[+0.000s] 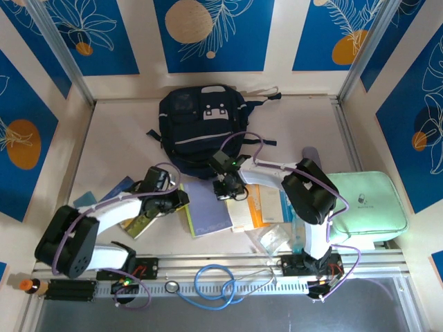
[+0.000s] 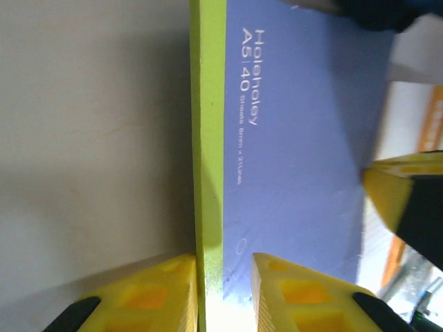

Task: Pack the student bag
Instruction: Pick up the book from the bottom-center of the table.

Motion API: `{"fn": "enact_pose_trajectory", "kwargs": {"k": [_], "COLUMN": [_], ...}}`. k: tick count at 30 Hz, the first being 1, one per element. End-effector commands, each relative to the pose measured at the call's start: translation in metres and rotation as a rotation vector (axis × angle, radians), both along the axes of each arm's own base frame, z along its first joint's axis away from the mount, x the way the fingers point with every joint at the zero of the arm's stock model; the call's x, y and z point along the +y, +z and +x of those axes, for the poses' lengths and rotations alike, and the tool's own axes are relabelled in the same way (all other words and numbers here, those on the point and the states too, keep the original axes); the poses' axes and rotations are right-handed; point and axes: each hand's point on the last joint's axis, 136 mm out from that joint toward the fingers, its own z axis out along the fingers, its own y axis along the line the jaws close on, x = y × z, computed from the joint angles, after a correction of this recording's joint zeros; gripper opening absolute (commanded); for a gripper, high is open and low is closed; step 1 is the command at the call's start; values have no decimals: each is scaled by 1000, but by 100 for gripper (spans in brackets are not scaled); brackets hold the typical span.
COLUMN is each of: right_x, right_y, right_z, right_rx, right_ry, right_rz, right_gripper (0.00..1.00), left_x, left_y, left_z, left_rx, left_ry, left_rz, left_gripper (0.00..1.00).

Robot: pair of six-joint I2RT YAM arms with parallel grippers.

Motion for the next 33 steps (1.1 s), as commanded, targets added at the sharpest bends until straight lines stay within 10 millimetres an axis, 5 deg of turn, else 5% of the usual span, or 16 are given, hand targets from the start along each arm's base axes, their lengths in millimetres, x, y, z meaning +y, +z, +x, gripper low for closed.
{"fn": "enact_pose_trajectory", "kwargs": {"k": [1,10,14,17,28,33], "right_x": [-7,-7,-12,-8,-17,-26], "right_y": [-26,-23,-11,9,113,142], "right_z": [-11,-10,-5,2,60,78], "right_rx": [59,64,35,9,-285,-388], "right_ry": [-7,-14,-44,-75,-185,-241], "right_rz": [-52,-36,-29,62,354,472], "right_gripper": [12,13,17,29,73,72], "left_x": [-30,-41,-28,-13,46,59], "left_y": [47,36,29,37,146,209], "left_z": [14,24,23,23,33,43], "left_rx": [-152,-113,-96,-124,-272,-406], "left_ry": [-71,-53,-41,-37,1,22], "left_rz": [-193,-238,-125,-21,249,297], "left_gripper": [26,24,9,0,0,0]}}
